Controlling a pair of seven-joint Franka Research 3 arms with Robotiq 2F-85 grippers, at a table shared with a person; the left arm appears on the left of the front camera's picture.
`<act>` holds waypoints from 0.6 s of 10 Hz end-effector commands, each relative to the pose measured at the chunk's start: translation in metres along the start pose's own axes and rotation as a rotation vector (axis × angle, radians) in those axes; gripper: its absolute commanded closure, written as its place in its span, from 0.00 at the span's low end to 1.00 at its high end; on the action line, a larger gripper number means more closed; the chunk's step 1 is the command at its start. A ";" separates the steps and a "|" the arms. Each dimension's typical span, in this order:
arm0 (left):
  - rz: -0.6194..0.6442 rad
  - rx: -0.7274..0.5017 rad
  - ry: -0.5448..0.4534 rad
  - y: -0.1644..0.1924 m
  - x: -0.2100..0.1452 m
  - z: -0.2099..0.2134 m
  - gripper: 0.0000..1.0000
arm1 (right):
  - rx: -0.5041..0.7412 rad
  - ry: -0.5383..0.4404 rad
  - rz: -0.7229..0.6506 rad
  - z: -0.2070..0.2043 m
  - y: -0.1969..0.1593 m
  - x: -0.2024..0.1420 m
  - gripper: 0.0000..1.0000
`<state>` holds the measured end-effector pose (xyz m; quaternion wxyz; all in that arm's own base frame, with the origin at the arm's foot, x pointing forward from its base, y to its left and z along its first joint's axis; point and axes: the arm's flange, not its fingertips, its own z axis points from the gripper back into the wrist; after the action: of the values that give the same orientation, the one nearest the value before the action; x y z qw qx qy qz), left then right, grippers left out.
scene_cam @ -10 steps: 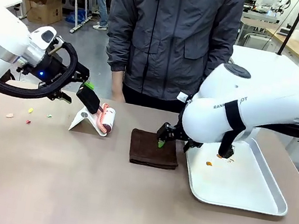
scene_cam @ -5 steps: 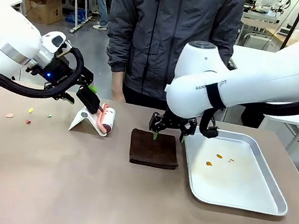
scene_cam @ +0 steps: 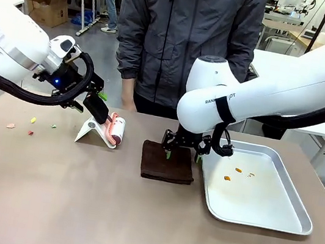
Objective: Clean the surface of the table.
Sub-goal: Hold the Lint Roller with your left hand and the towel with your right hand.
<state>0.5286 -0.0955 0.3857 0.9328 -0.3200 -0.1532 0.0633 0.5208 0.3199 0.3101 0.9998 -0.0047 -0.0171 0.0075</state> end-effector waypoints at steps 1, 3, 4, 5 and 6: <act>0.002 -0.007 0.015 0.001 0.007 -0.003 0.00 | -0.001 0.008 -0.040 0.000 0.002 0.002 0.00; 0.008 -0.029 0.005 0.003 0.007 -0.002 0.00 | 0.013 0.018 -0.050 -0.007 -0.002 0.004 0.00; 0.010 -0.029 0.008 0.007 0.010 -0.001 0.00 | 0.017 0.027 -0.053 -0.010 -0.002 0.004 0.00; 0.012 -0.036 0.012 0.009 0.011 -0.001 0.00 | 0.027 0.038 -0.054 -0.012 -0.003 0.005 0.00; 0.011 -0.038 0.013 0.009 0.011 -0.001 0.00 | 0.036 0.044 -0.051 -0.014 -0.003 0.005 0.00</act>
<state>0.5348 -0.0904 0.3823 0.9317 -0.3253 -0.1467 0.0684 0.5228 0.3156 0.2961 1.0000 0.0016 0.0008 -0.0096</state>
